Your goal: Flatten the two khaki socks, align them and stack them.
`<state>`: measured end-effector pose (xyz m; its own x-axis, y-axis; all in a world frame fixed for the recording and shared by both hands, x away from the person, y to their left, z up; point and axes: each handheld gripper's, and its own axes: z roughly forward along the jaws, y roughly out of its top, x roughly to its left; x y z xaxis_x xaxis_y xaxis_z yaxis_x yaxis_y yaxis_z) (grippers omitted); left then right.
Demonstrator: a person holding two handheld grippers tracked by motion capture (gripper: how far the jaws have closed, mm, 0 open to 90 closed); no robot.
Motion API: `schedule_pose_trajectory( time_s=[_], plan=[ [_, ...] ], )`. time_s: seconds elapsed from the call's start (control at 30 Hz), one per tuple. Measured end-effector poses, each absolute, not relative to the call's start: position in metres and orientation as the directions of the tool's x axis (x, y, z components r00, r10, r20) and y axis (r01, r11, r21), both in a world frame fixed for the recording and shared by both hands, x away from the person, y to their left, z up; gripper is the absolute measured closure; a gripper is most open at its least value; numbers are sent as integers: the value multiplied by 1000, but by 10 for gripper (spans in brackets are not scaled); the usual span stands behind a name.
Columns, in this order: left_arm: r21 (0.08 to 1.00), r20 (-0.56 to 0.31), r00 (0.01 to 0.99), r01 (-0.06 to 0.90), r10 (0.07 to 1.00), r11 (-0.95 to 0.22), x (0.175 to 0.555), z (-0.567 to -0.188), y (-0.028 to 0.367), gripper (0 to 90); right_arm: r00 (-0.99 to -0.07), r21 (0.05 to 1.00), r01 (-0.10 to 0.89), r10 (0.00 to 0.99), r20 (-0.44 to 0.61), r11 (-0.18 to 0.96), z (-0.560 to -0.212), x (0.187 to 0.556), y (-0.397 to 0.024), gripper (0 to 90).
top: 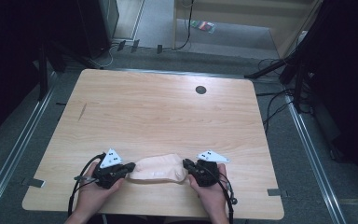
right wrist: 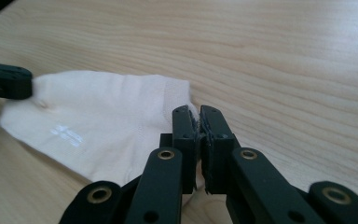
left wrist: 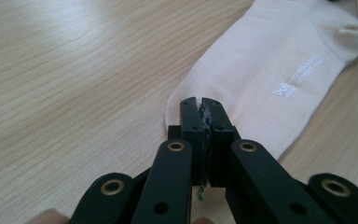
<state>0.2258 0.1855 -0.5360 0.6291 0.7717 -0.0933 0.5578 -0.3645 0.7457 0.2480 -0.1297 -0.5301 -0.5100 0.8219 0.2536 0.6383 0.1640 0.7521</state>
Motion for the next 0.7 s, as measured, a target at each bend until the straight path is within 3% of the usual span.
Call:
schedule_pose_trajectory(
  time_s=[0.1,0.17,0.2,0.27,0.43,0.5,0.57,0.7],
  plan=[
    [741,-80,631,555,772,-377,227,-538,185,895,-510,746,642,825,243,177,-534,250,-129,860],
    [744,-84,624,558,777,-367,227,-539,185,814,-509,739,647,828,235,187,-538,251,-127,837],
    [759,-96,596,561,797,-329,227,-538,187,725,-492,745,647,835,246,163,-537,251,-128,699],
    [786,-134,585,554,800,-273,225,-533,191,660,-475,770,626,843,254,121,-532,249,-130,653],
    [816,-166,656,511,737,-270,220,-528,189,753,-503,796,599,813,292,84,-522,238,-130,780],
    [795,-167,675,524,719,-306,221,-534,183,722,-560,770,612,786,263,179,-530,235,-114,818],
    [753,-153,680,550,717,-360,223,-545,175,652,-558,740,631,799,225,233,-539,237,-106,828],
    [753,-117,679,537,725,-382,222,-549,173,617,-532,726,649,818,219,228,-547,240,-107,841]
  ],
)
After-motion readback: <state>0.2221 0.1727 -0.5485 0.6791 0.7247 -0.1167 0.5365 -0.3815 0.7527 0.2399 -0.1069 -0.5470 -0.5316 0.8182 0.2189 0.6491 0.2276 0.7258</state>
